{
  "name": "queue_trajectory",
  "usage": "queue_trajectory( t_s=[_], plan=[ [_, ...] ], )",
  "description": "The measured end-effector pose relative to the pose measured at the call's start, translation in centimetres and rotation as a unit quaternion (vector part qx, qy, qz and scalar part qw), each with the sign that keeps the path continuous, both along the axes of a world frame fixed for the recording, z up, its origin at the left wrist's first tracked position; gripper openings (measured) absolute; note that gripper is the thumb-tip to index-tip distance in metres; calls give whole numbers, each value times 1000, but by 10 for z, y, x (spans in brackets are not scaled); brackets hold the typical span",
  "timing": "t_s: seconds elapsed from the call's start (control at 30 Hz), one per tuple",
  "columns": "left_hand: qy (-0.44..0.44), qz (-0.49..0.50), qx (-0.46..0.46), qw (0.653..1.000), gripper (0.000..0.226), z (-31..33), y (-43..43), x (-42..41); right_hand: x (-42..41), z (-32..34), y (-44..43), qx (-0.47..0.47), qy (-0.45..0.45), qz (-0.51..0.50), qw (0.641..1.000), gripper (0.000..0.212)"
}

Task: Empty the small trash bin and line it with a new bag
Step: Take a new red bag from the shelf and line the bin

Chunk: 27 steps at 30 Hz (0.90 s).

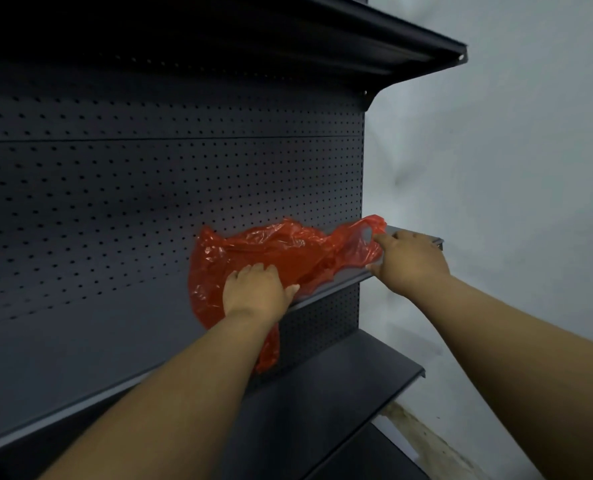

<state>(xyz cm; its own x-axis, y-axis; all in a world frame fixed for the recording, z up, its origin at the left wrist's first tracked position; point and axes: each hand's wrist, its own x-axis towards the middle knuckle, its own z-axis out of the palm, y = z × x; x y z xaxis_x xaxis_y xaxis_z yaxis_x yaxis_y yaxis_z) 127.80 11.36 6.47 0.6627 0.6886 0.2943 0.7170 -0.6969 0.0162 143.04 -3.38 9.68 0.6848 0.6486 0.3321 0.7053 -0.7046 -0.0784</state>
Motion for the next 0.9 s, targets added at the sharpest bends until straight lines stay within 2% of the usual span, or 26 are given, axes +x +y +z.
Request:
queue_trajectory(
  t_s=[0.07, 0.2, 0.27, 0.4, 0.53, 0.73, 0.83, 0.9],
  plan=[
    [6, -2, -6, 1000, 60, -8, 6, 5, 3, -3, 5, -5, -1, -4, 1000, 62],
    [-4, -29, 12, 999, 32, -14, 18, 15, 11, -5, 11, -9, -8, -11, 1000, 62],
    [-21, -49, 34, 998, 26, -13, 21, 21, 14, -5, 12, -12, -9, -15, 1000, 63],
    [-35, -87, 75, 993, 24, -8, 13, 34, 20, -6, 12, -13, -10, -31, 999, 63],
    [28, -58, 44, 997, 49, -13, 14, 47, 24, -10, 7, -14, -4, -46, 999, 60],
    [38, -23, 35, 998, 23, -21, 30, 43, 24, -14, -1, -17, -3, -61, 998, 58],
    [24, -57, 23, 998, 27, -23, 27, 41, 20, -16, -1, -22, -5, -58, 998, 59],
    [10, -96, 47, 994, 29, -21, 19, 41, 18, -16, -2, -21, -10, -51, 998, 61]
  ],
)
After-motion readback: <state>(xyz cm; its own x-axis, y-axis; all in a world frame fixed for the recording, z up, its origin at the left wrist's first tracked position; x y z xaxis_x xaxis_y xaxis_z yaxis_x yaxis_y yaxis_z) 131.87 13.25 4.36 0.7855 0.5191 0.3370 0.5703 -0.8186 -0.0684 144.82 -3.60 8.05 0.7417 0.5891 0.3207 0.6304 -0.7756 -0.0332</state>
